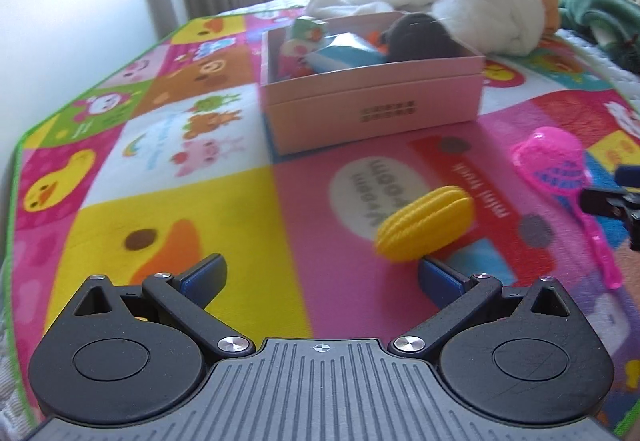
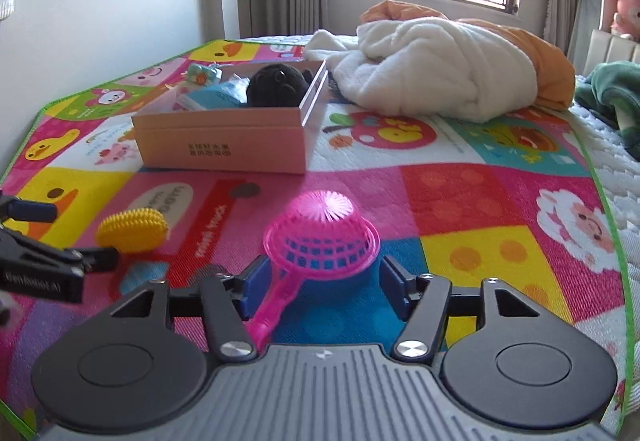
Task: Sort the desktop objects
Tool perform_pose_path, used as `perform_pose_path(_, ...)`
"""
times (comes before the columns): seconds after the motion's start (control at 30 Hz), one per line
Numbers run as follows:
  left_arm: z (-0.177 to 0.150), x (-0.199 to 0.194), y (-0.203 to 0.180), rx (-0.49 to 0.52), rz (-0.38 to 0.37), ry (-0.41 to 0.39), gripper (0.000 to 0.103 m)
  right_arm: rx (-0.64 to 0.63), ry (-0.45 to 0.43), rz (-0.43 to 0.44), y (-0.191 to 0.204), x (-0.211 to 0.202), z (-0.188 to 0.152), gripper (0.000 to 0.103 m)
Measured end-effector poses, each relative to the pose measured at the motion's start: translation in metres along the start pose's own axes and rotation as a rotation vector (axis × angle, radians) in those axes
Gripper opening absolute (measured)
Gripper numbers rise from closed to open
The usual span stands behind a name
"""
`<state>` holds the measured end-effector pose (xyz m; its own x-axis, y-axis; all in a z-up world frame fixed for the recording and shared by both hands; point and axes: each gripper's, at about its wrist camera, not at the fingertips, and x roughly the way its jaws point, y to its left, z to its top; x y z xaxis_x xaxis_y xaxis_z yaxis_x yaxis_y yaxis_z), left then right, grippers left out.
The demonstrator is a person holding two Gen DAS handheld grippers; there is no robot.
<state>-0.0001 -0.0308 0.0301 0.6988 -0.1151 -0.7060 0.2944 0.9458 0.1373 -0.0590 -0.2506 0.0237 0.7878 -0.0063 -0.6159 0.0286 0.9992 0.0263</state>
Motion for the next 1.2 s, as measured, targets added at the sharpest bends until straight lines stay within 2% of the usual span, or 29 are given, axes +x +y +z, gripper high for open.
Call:
perform_pose_path(0.13,0.000,0.001,0.012,-0.002,0.033,0.009,0.103,0.037,0.019,-0.002,-0.003,0.005,-0.009,0.071)
perform_pose_path(0.2,0.000,-0.001,0.018,-0.017,0.025,-0.001,0.103,0.043,0.009,-0.012,-0.003,0.004,-0.011,0.074)
perform_pose_path(0.23,-0.001,-0.005,0.023,-0.037,-0.006,-0.016,0.103,0.045,0.002,-0.017,-0.004,0.003,-0.012,0.076)
perform_pose_path(0.37,-0.005,-0.016,0.033,-0.143,-0.254,-0.037,0.103,0.111,-0.023,-0.024,-0.016,-0.003,-0.016,0.081)
perform_pose_path(0.43,-0.003,-0.016,0.021,-0.139,-0.299,-0.027,0.103,0.162,-0.029,-0.031,-0.024,-0.003,-0.017,0.082)
perform_pose_path(0.57,0.005,-0.009,-0.010,-0.089,-0.276,-0.032,0.103,0.189,-0.029,-0.028,-0.031,-0.002,-0.020,0.083)
perform_pose_path(0.73,0.013,0.003,-0.022,-0.156,-0.227,-0.039,0.103,0.143,-0.044,-0.029,-0.027,-0.004,-0.026,0.085)
perform_pose_path(0.87,0.015,0.005,-0.029,-0.155,-0.198,-0.048,0.102,0.152,-0.050,-0.028,-0.028,-0.003,-0.028,0.086)
perform_pose_path(0.9,0.015,0.006,-0.030,-0.153,-0.196,-0.047,0.099,0.150,-0.052,-0.029,-0.028,-0.003,-0.028,0.086)
perform_pose_path(1.0,0.016,0.010,-0.033,-0.137,-0.186,-0.030,0.074,0.134,-0.058,-0.034,-0.026,-0.003,-0.029,0.087)
perform_pose_path(1.2,0.012,0.004,-0.028,-0.113,-0.182,-0.036,0.072,0.105,-0.066,-0.042,-0.023,-0.003,-0.024,0.087)
